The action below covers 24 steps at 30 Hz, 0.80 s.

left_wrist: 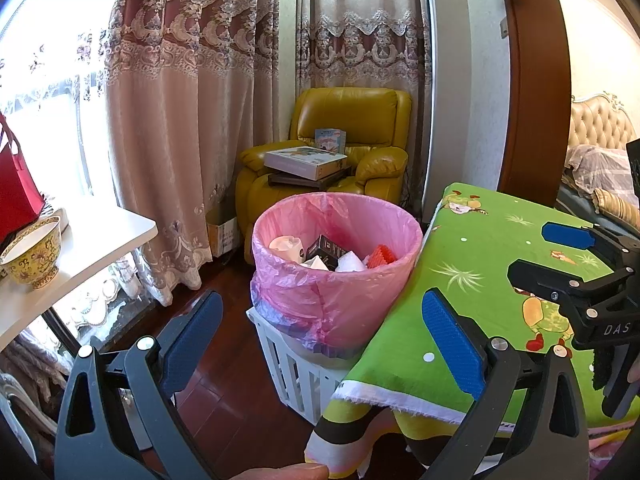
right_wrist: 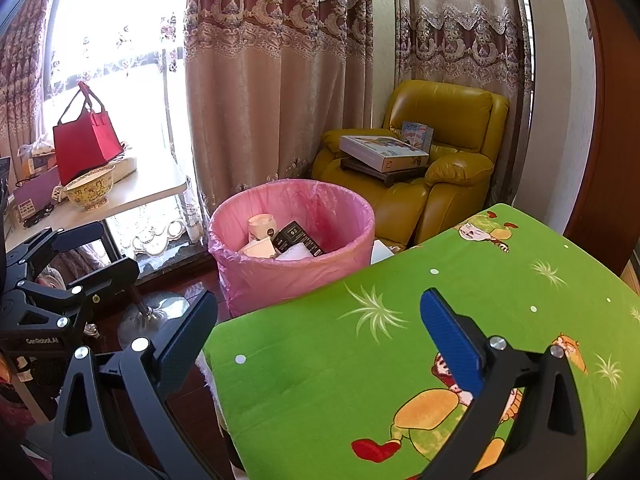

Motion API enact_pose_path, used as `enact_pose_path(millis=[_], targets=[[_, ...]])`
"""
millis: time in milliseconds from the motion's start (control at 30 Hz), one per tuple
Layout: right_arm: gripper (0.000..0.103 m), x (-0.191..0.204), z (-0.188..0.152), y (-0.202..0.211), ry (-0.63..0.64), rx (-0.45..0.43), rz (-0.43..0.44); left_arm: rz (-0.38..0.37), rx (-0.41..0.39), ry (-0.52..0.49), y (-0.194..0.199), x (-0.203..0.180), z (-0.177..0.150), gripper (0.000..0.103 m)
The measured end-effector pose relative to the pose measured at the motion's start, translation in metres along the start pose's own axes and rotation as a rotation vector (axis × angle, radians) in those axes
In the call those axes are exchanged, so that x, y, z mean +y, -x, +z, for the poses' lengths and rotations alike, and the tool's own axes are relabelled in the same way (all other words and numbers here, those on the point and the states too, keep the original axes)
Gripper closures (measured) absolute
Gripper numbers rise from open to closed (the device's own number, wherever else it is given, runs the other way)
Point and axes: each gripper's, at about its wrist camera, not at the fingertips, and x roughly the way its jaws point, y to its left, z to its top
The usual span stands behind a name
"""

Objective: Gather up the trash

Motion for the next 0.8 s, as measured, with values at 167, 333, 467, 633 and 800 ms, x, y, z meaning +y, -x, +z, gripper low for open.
enact_pose_path(millis=[167, 333, 467, 633, 800], targets=[[0.005, -0.0001, 0.0004, 0.0003, -0.001, 0.000, -0.001, 0.001, 0.000, -0.001, -0.0001, 0.0002, 0.0001, 0.008], [0.005, -0.0002, 0.0005, 0.0005, 0.000, 0.000, 0.000, 0.000, 0.007, 0.000, -0.0008, 0.0004, -0.0021, 0.008], [0.005, 0.0002, -0.0037, -0.0005, 0.001, 0.002, 0.000, 0.001, 0.008, -0.001, -0.0015, 0.0004, -0.0031, 0.008], [0.005, 0.0007, -0.0048, -0.0009, 0.002, 0.004, 0.000, 0.000, 0.012, 0.003, -0.0025, 0.0011, -0.0042, 0.008], [0.005, 0.0016, -0.0068, -0.0019, 0.001, 0.005, 0.000, 0.000, 0.013, 0.003, -0.0029, 0.0016, -0.0046, 0.008]])
